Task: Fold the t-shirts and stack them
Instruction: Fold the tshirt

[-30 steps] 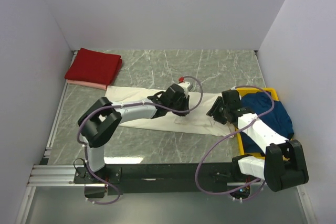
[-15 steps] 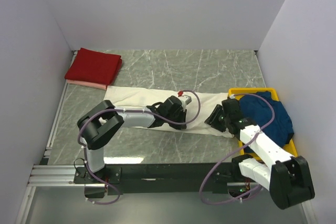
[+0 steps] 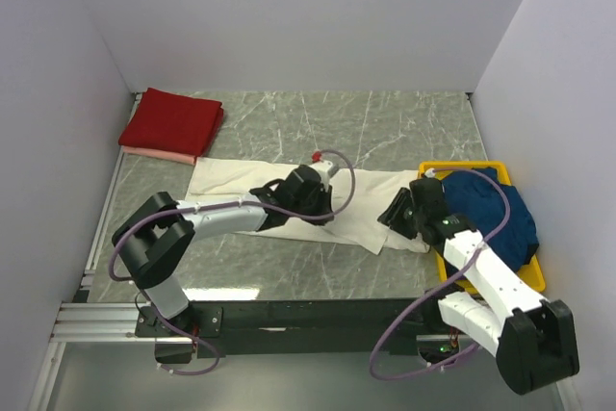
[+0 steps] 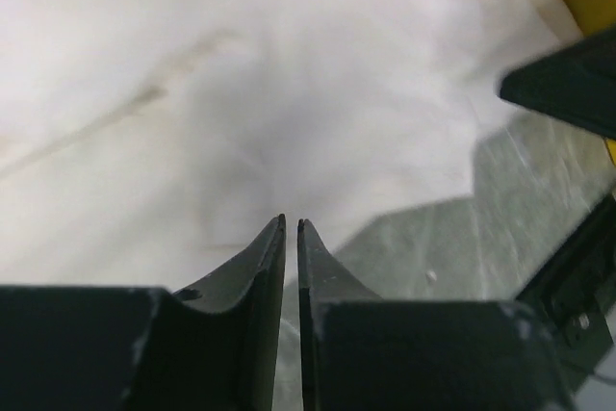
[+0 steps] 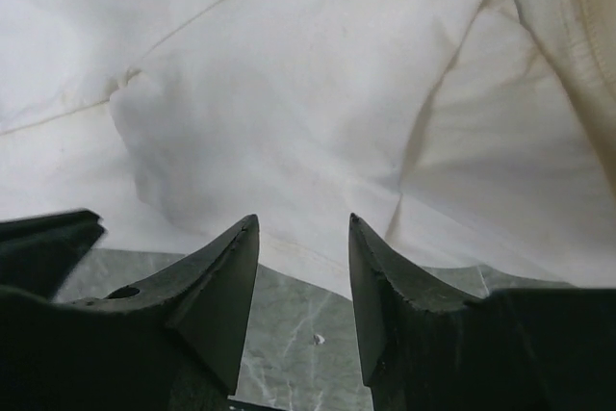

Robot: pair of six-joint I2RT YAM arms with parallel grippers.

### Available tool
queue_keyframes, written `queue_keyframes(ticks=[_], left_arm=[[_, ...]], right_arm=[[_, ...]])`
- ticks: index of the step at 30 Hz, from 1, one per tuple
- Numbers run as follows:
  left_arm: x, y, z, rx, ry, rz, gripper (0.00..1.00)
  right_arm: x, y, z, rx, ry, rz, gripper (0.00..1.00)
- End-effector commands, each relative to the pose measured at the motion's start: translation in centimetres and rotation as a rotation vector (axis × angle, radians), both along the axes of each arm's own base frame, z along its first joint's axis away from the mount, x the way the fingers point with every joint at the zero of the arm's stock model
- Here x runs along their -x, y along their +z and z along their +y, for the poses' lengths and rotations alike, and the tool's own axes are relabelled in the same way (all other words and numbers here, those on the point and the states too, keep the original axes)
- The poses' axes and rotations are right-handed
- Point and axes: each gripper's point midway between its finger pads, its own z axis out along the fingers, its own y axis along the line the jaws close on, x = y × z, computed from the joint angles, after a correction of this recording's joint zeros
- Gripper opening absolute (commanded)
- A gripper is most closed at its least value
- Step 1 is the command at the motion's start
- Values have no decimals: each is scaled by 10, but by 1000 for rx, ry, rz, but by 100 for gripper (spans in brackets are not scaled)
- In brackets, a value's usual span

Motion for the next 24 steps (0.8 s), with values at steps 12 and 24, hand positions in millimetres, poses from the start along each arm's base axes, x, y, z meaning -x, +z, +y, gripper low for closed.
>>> queue_keyframes(ticks=[12,24], left_arm=[[-86,-42,152,-242,643,24,7],[-25,-67,200,-200,842,140,1]], right_arm=[[-94,-31,6,164,-34,155,49],[-103,-70,21,227,56,295,47]])
